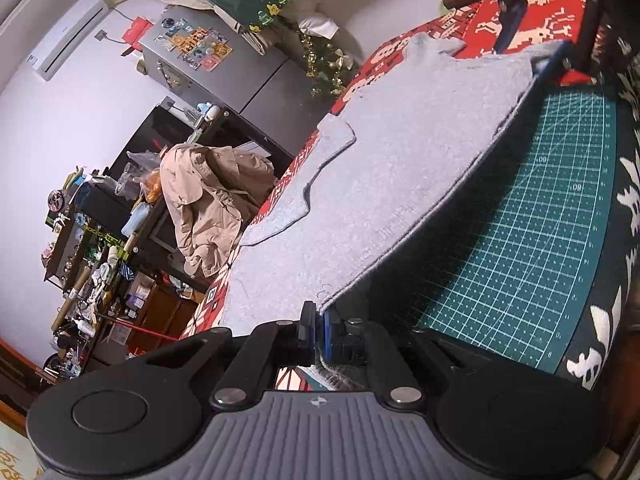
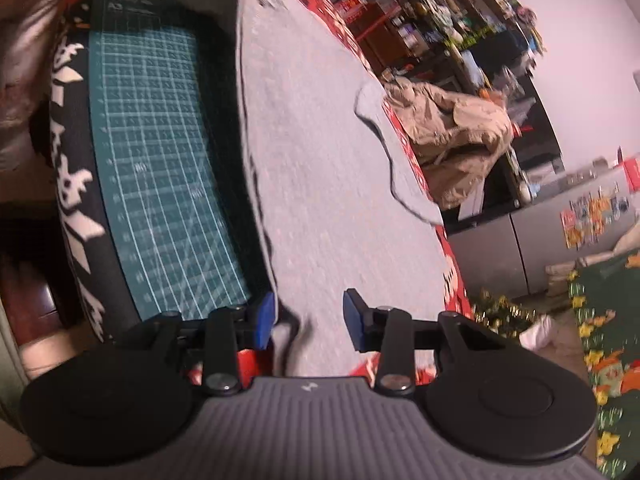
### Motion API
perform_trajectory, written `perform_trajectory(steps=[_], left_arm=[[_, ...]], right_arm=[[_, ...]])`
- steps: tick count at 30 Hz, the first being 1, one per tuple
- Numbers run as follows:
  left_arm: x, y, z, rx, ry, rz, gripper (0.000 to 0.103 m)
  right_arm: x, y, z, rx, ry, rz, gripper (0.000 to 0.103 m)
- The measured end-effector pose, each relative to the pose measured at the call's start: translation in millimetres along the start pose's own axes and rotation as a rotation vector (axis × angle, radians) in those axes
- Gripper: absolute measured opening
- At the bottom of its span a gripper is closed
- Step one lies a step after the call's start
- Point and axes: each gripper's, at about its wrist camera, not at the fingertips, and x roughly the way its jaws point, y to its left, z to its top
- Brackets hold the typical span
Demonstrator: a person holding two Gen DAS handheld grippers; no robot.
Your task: Fold clothes
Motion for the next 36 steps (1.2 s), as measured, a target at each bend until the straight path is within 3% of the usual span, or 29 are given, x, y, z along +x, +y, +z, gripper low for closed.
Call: perform_trajectory(steps=[4, 5, 6, 9, 15, 20, 28, 36], left_arm=[[2, -8, -3, 0.047, 0.008, 0.009, 0.009], [2, -10, -5, 0.056, 0.009, 0.011, 0.009], [2, -11, -6, 0.064, 0.009, 0.013, 0.009], [0, -8, -7, 0.057, 0.007, 0.013, 0.006], [-1, 9, 3, 0.1, -0.026, 0.033, 0.005], [10, 35, 17, 0.202, -0.09, 0.05, 0.005], [68, 83, 37, 0.419, -0.166, 0.043, 0.005], [157, 111, 48, 0.508, -0.096, -0.078, 0.006]], right_arm=[[-1, -2, -6, 0.025, 0.007, 0.001, 0.033], [0, -1, -5, 0.016, 0.009, 0.005, 0.021], [0, 1, -6, 0.004, 0.012, 0.012, 0.015], [-6, 4, -9, -0.016, -0.017, 0.001, 0.008], [-23, -24, -8, 0.066, -0.063, -0.015, 0.007], [-22, -71, -1, 0.044, -0.099, -0.03, 0.007], [35, -166, 17, -0.089, -0.153, -0.009, 0.007], [126, -226, 28, -0.134, -0.123, 0.114, 0.007]])
